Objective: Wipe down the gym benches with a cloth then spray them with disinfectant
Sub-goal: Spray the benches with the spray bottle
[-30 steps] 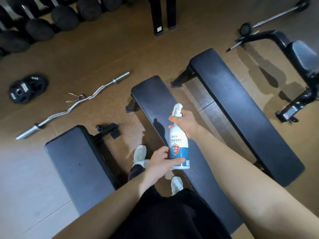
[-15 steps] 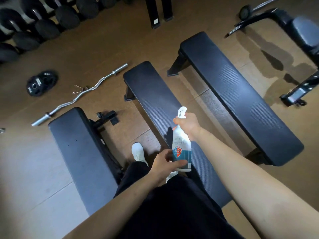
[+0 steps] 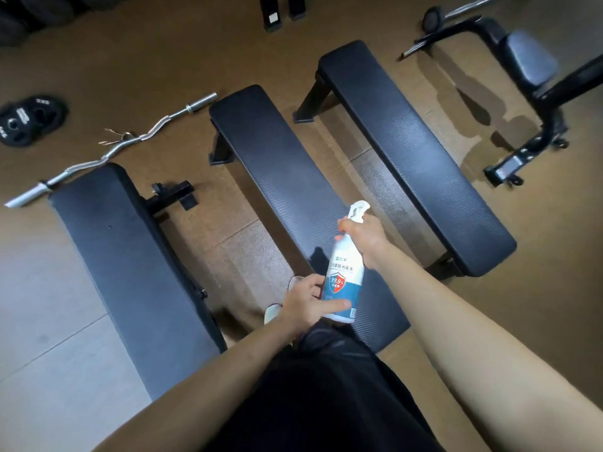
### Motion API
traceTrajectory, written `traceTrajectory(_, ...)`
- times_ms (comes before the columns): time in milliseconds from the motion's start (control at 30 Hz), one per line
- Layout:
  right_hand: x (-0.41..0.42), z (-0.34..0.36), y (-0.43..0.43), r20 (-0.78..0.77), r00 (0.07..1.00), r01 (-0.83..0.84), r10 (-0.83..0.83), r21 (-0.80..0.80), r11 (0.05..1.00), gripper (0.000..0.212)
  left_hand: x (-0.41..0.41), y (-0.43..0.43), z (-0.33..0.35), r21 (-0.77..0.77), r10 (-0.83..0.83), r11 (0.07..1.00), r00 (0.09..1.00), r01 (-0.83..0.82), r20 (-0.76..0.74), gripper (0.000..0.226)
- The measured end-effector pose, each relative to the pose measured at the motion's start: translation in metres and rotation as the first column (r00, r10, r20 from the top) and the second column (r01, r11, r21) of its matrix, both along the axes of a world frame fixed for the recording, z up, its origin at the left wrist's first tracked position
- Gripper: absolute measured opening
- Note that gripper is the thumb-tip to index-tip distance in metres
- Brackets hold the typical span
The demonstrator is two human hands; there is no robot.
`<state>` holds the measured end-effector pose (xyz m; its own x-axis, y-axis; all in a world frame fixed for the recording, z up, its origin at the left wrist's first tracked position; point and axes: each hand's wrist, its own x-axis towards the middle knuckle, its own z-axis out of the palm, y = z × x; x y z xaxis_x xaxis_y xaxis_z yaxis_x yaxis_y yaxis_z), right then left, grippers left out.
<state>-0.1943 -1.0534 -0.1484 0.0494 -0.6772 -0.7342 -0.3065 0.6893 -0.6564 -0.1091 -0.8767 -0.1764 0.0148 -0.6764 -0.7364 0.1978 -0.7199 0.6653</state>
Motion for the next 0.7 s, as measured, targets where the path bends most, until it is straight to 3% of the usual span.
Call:
traceTrajectory(100, -0.022, 0.006, 0.027, 0.001, 1.0, 0.003, -0.003, 0.021, 1.0, 0.013, -0.024, 0.025, -0.006, 0.007, -0.013, 1.0, 0.998, 0.014, -0.066, 0.077)
traceTrajectory(200, -0.042, 0.015, 0.054, -0.074, 0.995, -0.066, 0.07, 0.061, 0.996, 0.024, -0.057, 0.053, -0.005, 0.01, -0.041, 0.999, 0.99, 0.043, -0.132, 0.057)
traceTrajectory(333, -0.073, 0.015, 0.086, -0.205, 0.975, -0.072, 0.085, 0.069, 0.995, 0.022, -0.087, 0.081, -0.009, 0.002, -0.1, 0.995, 0.99, 0.101, -0.101, 0.073)
traceTrajectory(533, -0.11, 0.006, 0.113, -0.043, 0.999, 0.007, -0.005, 0.051, 0.999, 0.015, -0.113, 0.104, -0.015, 0.022, -0.126, 0.992, 0.99, 0.127, -0.06, 0.068)
traceTrajectory(700, -0.162, -0.02, 0.123, -0.047, 0.998, -0.036, 0.037, 0.026, 0.999, 0.012, -0.166, 0.117, -0.016, 0.071, -0.114, 0.991, 0.993, 0.112, 0.022, 0.074)
